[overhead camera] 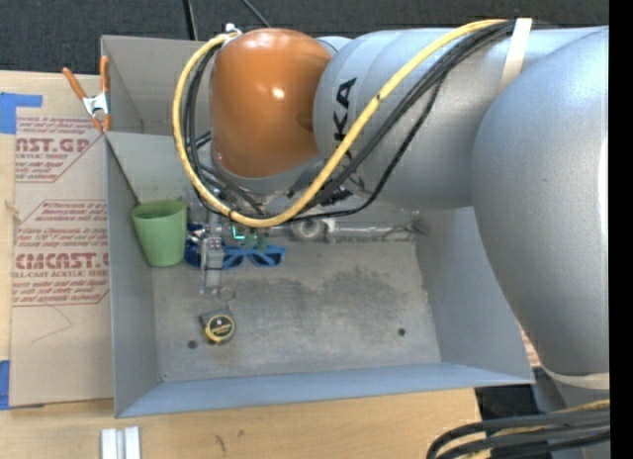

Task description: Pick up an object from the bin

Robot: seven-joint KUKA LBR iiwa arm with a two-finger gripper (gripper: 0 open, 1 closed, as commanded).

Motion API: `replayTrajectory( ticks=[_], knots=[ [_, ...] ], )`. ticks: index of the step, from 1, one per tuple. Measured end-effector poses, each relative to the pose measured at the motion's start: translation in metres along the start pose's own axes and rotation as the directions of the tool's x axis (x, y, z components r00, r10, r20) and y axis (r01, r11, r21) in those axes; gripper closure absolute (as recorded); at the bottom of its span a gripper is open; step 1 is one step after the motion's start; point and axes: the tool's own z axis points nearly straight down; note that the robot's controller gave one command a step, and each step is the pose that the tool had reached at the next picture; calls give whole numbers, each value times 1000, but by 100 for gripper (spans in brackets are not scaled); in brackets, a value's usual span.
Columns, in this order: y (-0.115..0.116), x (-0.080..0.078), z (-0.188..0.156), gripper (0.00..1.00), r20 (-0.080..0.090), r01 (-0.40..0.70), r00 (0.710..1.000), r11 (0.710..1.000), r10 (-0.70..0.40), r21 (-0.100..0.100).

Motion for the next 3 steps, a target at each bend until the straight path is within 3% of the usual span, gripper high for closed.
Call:
replayTrajectory(
  ticks=[1, 2, 3],
  knots=[
    [-22, -25, 122, 0, 3, 23, 1000, 1000, -23, 1],
    [-47, -33, 135, 0, 20, 286, 958, 958, -286, 0],
    [-46, -34, 133, 100, 23, 286, 958, 958, -286, -2]
  ],
)
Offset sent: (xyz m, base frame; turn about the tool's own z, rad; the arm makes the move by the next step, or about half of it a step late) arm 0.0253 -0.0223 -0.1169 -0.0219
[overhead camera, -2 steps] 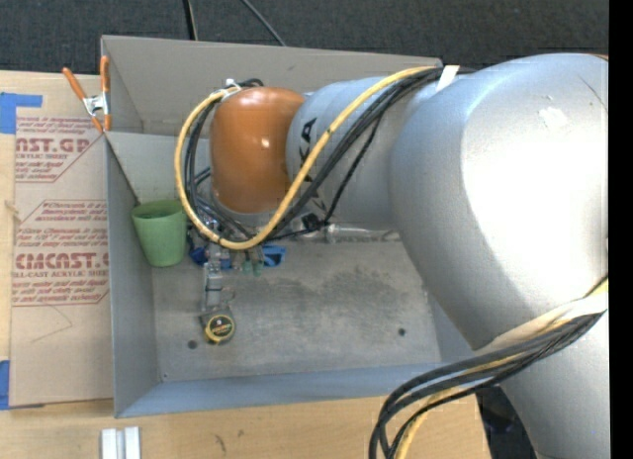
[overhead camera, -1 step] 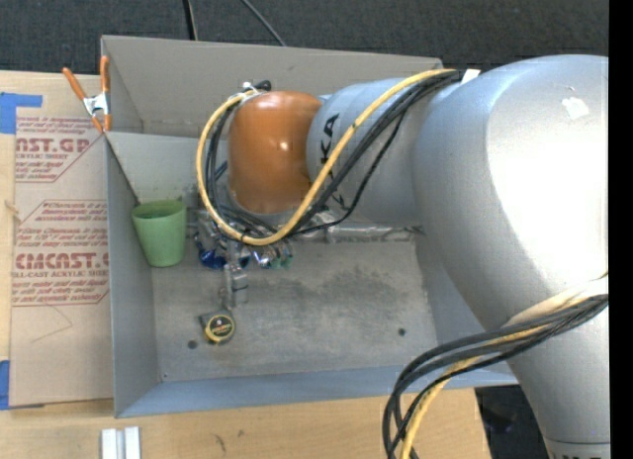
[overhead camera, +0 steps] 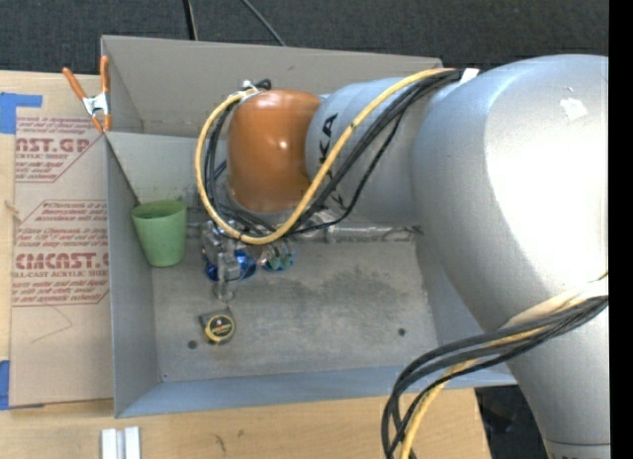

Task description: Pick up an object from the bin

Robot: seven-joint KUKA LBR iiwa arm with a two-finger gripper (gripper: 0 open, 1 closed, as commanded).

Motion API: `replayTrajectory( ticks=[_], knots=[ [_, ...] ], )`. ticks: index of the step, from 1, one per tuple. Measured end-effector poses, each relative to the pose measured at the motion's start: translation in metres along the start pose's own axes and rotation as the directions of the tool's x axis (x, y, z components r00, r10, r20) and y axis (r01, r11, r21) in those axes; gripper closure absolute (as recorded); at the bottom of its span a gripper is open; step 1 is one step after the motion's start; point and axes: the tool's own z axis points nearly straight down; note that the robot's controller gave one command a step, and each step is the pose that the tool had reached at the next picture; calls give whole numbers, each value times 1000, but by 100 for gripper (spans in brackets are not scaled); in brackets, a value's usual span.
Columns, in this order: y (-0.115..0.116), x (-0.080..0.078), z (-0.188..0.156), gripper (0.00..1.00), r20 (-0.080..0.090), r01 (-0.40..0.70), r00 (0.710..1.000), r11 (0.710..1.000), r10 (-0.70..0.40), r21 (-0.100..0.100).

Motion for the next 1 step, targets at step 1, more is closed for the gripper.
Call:
replayTrajectory(
  ticks=[1],
  knots=[
    [29, 36, -91, 100, -8, 22, 1000, 1000, -22, 2]
  ],
)
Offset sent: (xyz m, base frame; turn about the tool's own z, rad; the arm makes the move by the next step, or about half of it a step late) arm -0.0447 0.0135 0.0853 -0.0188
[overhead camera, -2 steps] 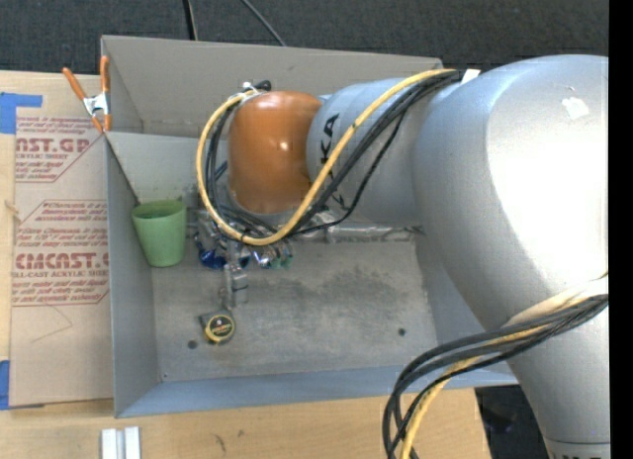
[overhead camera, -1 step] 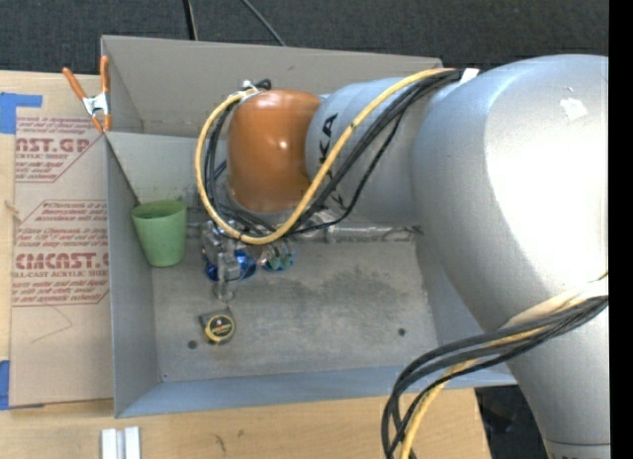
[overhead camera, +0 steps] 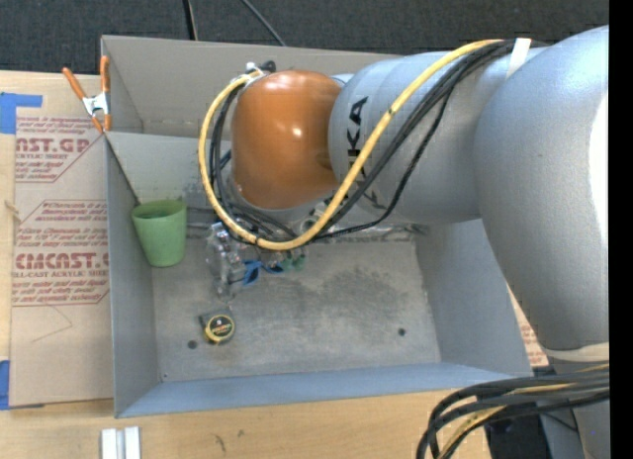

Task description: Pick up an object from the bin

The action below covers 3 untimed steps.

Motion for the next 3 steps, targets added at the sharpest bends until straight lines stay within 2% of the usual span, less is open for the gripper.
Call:
replayTrajectory(
  ticks=[1, 2, 3],
  knots=[
    [-2, 1, 5, 0, -7, -3, 1000, 1000, 3, 1],
    [18, 53, 94, 0, -15, 213, 977, 977, -213, -2],
    [17, 9, 95, 0, -6, 464, 886, 886, -464, -3]
  ],
)
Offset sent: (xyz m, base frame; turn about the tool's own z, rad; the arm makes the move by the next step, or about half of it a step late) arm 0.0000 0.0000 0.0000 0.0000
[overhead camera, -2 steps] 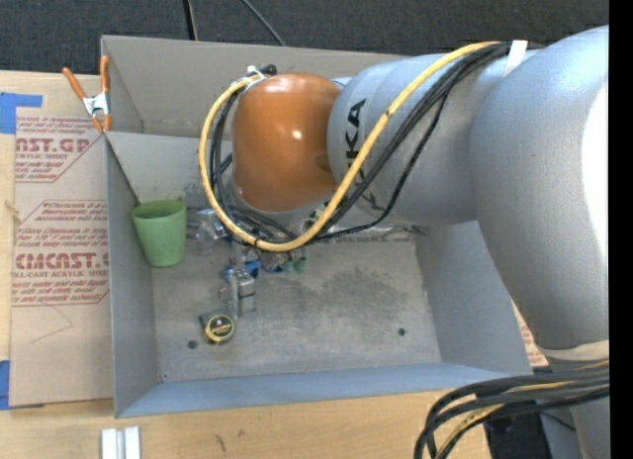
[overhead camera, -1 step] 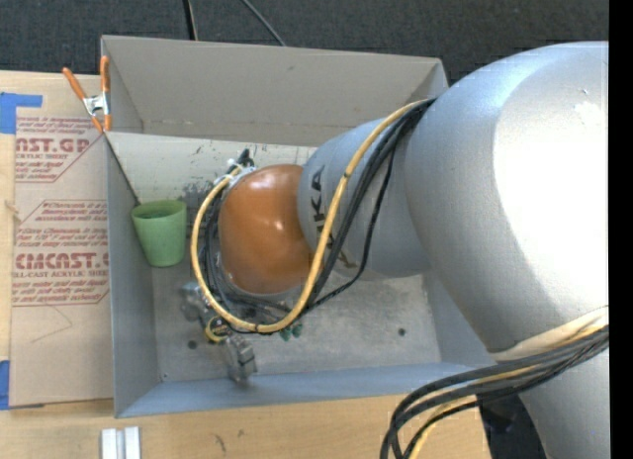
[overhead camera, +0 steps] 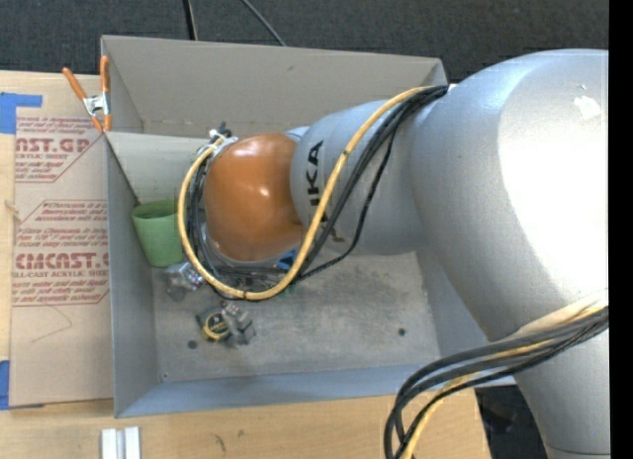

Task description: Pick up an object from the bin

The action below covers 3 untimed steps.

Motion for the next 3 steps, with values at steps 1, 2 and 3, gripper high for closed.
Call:
replayTrajectory(
  ticks=[1, 2, 3],
  knots=[
    [1, 0, 0, 100, -2, -2, 1000, 1000, 2, -2],
    [4, -16, -122, 100, 8, -47, 999, 999, 47, 3],
    [-4, -4, -165, 100, 1, 409, 913, 913, -409, 2]
  ],
)
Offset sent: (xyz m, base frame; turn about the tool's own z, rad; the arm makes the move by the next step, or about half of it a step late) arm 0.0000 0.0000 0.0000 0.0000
